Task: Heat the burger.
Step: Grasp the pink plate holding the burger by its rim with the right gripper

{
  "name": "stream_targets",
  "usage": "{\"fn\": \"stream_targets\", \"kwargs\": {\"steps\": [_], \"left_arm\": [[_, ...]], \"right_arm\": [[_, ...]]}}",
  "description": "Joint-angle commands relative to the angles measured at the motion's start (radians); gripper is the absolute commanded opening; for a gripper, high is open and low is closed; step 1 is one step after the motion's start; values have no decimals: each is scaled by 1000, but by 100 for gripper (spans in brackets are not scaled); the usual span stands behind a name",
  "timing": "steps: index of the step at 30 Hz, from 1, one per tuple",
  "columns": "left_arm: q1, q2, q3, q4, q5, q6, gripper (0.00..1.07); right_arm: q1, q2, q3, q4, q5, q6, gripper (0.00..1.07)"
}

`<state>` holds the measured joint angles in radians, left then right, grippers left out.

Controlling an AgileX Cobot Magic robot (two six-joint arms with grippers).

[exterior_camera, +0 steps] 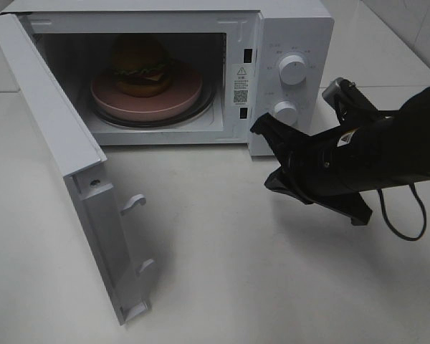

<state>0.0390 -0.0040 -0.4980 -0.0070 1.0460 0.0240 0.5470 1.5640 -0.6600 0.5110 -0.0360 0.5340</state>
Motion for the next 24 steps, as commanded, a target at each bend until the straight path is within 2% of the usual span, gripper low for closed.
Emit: {"fn": "stream_targets", "kwargs": {"steps": [1,2,4,5,7,15,19,20,21,22,24], "left_arm": [[1,-21,-2,0,-8,-6,103],[1,-21,-2,0,-8,-6,103],[1,-21,-2,0,-8,-6,103],[1,-21,-2,0,-8,-6,103],[1,-21,-2,0,-8,-6,103],[1,-21,-2,0,-8,-6,103],[1,-21,-2,0,-8,-6,103],[1,-21,-2,0,-8,-6,103],[1,-21,-2,0,-8,-6,103],[1,-21,-2,0,-8,-6,103],[1,-21,-2,0,-8,-6,103]], "right_arm": [[-27,-30,-38,-51,164,-146,3],[-27,-30,-38,-51,164,-146,3],[-39,-33,-113,-139,348,-223,4],[-39,-33,-113,-139,348,-223,4],[-45,-33,-168,-221,482,-254,5],[-45,-32,-299,-382,699,-383,6],[-45,-32,-365,-428,801,-624,7],[-45,-32,-365,-428,801,-624,7],[-45,-32,-382,-428,831,-757,7],[-45,-32,-382,-428,831,-757,7],[-45,-32,-399,-431,873,-1010,8]]}}
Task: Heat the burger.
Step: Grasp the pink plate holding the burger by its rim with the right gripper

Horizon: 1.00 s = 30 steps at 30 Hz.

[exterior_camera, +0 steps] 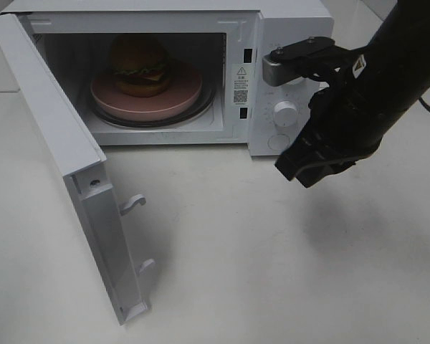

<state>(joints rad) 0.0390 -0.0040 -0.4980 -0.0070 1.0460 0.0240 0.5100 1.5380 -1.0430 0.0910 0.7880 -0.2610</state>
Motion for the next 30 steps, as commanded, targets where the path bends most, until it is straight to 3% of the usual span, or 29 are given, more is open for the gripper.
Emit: {"fn": "stream_targets", "kwargs": {"steps": [1,3,4,8,18,21,23,24,26,27,29,30], "left_arm": [[1,-21,-2,0,-8,-6,103],[1,-21,-2,0,-8,-6,103],[1,-21,-2,0,-8,-6,103],[1,-21,-2,0,-8,-6,103],[1,-21,-2,0,-8,-6,103],[1,-21,-2,0,-8,-6,103],[1,-21,-2,0,-8,-6,103],[1,-21,-2,0,-8,-6,103],[1,-21,-2,0,-8,-6,103],[1,-21,-2,0,-8,-6,103],[1,-21,-2,0,-8,-6,103],[1,-21,-2,0,-8,-6,103]], "right_arm": [[-8,-6,-16,-11,49,-215,8],[-8,-6,-18,-12,65,-475,8],[-8,-6,-18,-12,65,-475,8],[-8,-6,-18,-31,64,-870,10],[-8,-6,-18,-58,53,-1212,17],[-4,-6,-18,-97,38,-1215,27],[-4,-6,-18,-111,11,-1192,43],[-4,-6,-18,-111,11,-1192,43],[4,-4,-18,-112,-8,-1057,74],[4,-4,-18,-112,-8,-1057,74],[23,-1,-18,-117,-22,-955,95],[23,-1,-18,-117,-22,-955,95]]}}
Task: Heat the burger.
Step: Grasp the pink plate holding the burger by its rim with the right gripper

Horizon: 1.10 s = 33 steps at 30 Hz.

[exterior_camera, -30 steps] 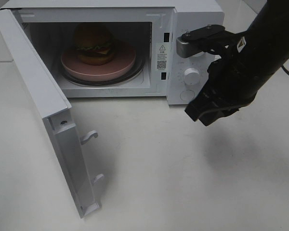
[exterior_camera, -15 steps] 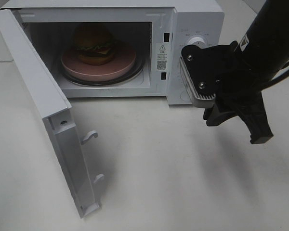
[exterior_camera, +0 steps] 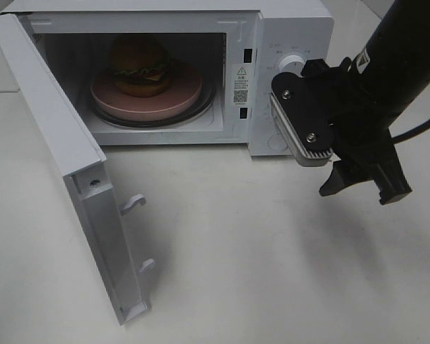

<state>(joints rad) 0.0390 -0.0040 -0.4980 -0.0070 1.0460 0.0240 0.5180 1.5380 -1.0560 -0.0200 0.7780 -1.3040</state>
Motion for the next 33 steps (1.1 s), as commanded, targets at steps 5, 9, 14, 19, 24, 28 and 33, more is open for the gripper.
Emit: {"fn": "stream_targets", "kwargs": {"steps": [5,9,14,19,24,28,33], "left_arm": [[1,-21,-2,0,-8,-6,103],[1,-21,-2,0,-8,-6,103],[1,-21,-2,0,-8,-6,103],[1,-21,-2,0,-8,-6,103],[1,-21,-2,0,-8,-6,103],[1,-21,-2,0,-8,-6,103],[1,-21,-2,0,-8,-6,103]], "right_arm": [[34,3,-5,-53,-66,105,105],[34,15,-19,-72,-109,94,103],[75,49,-68,-122,-148,94,102],[107,129,-155,-128,-182,94,101],[115,195,-225,-129,-236,94,100],[115,227,-254,-129,-271,94,99],[115,283,-298,-129,-318,78,99]]}}
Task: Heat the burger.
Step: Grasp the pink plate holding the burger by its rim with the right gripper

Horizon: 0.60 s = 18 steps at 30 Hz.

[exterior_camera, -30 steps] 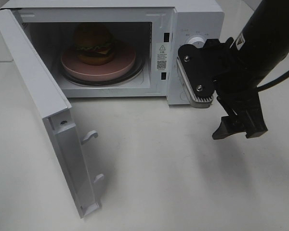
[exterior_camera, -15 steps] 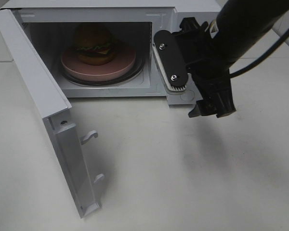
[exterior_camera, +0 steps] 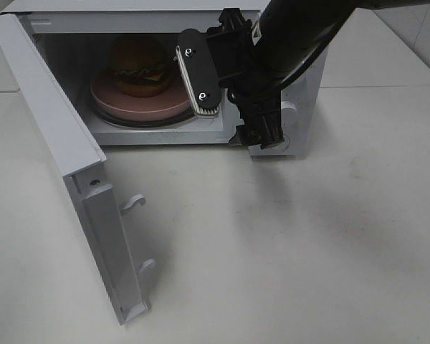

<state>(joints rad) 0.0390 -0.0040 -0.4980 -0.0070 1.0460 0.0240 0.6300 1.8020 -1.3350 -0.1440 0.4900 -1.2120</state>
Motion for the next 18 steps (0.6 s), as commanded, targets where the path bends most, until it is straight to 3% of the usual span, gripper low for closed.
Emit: {"fn": "stream_targets", "kwargs": {"steps": [1,18], "left_arm": [[1,-21,-2,0,-8,-6,103],[1,-21,-2,0,-8,-6,103]], "right_arm": [[3,19,-19,-5,-30,-14,99],[15,190,-126,19,-117,-28,95]]}}
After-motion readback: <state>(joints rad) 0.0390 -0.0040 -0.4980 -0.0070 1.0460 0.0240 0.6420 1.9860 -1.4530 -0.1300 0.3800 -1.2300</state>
